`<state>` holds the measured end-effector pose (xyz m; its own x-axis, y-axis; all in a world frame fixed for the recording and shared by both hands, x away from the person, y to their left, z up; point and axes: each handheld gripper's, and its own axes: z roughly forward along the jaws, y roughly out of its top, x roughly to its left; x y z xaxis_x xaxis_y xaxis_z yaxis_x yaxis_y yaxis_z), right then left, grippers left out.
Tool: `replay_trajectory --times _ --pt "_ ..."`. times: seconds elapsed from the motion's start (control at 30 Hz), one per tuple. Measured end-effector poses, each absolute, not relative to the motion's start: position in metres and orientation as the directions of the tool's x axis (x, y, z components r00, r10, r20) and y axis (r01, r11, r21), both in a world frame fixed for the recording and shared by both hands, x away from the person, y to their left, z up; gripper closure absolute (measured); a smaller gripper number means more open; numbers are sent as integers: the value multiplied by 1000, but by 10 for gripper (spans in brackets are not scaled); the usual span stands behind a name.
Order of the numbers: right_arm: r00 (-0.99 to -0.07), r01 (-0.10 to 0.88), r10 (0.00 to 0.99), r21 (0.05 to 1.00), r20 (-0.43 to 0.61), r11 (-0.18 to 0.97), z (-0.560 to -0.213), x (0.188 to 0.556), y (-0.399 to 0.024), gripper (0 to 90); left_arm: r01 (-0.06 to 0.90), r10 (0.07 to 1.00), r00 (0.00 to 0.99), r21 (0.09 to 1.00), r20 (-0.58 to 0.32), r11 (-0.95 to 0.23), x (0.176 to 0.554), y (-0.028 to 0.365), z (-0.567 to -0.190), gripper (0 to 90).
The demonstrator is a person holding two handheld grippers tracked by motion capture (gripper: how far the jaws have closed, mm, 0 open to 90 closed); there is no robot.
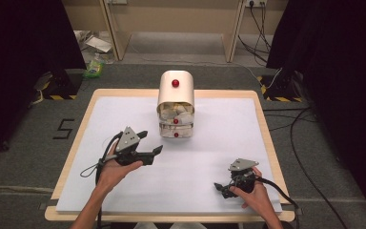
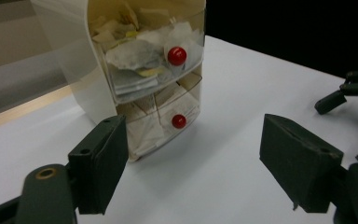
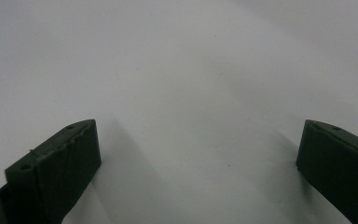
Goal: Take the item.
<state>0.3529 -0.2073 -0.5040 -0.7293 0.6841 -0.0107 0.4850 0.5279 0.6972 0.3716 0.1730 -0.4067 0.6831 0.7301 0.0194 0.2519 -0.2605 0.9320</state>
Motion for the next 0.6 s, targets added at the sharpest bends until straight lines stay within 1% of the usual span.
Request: replay_trajectory --times 0.23,0.6 --pt "-728 488 685 697 -7 526 -504 353 -207 2 226 710 703 938 30 -264 388 160 -392 255" --pt "-729 485 684 697 -10 528 -504 353 -207 2 214 693 720 941 30 -263 409 147 -379 281"
